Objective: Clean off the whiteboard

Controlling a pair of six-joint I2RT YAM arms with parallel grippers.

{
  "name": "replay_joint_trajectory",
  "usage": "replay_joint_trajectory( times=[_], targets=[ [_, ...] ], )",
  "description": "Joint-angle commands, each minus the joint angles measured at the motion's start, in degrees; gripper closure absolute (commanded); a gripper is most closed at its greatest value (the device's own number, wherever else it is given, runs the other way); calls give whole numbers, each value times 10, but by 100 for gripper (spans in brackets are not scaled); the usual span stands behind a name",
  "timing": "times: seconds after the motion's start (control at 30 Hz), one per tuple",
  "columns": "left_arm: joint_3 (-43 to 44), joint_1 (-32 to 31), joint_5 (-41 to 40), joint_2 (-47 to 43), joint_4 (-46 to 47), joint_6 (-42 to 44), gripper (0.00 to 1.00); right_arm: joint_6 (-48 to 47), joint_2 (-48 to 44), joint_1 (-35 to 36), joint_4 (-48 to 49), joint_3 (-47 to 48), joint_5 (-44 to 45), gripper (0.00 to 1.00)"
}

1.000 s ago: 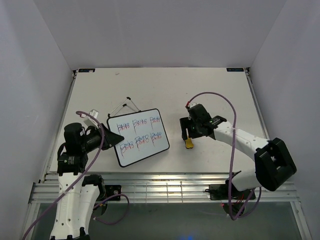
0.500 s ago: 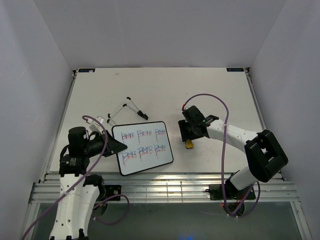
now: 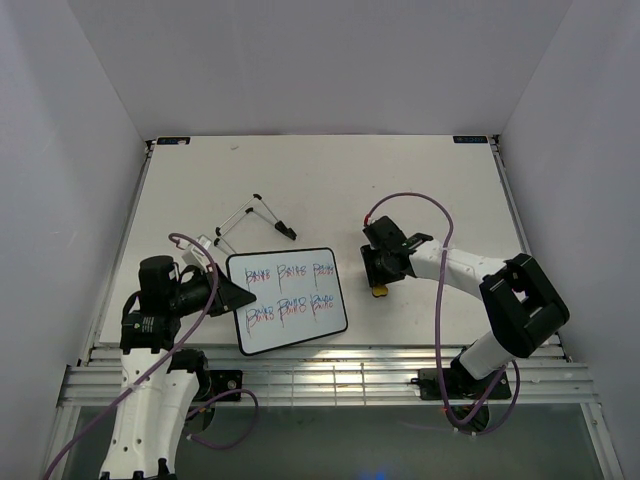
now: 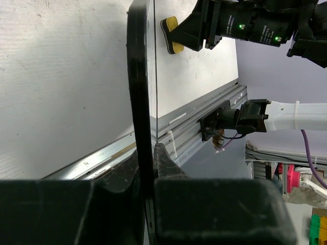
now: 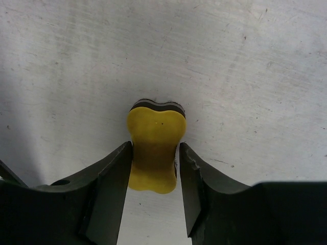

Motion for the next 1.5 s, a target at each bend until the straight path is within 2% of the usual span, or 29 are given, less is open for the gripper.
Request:
replay_joint_trajectory(
  times=[0.0, 0.27, 0.43, 0.7, 0.83, 0.87, 0.93, 1.03, 1.1, 1.2, 1.4, 1.47],
  targets=[
    [6, -1, 38, -7, 31, 4, 100, -1, 1, 4, 16, -3, 7, 52],
    [5, -1, 34, -6, 31, 6, 100, -3, 12, 3, 20, -4, 1, 55],
    [7, 0, 25, -1, 34, 6, 100, -5, 2, 4, 20, -6, -2, 63],
    [3, -1, 53, 49, 111, -22, 100, -9, -108, 3, -12, 7, 3, 66],
    [-3, -1, 93, 78, 158, -28, 100, -63, -175, 9, 26, 8, -100, 70],
    [-7, -1, 97, 82, 168, -28, 100, -77, -188, 13, 57, 8, -175, 70],
    [-13, -1, 117, 86, 195, -32, 100, -99, -194, 28, 81, 17, -222, 70],
    [-14, -1, 138, 98, 215, -29, 100, -134, -180, 94, 108, 59, -237, 72],
    [-9, -1, 141, 107, 221, -24, 100, -157, -152, 152, 113, 89, -207, 73],
    [-9, -1, 145, 129, 231, -21, 100, -184, -106, 196, 130, 139, -175, 73],
    [-17, -1, 152, 166, 258, -28, 100, -187, -23, 208, 158, 222, -157, 73],
    [-19, -22, 151, 182, 260, -29, 100, -187, -6, 210, 157, 239, -153, 73]
  ],
)
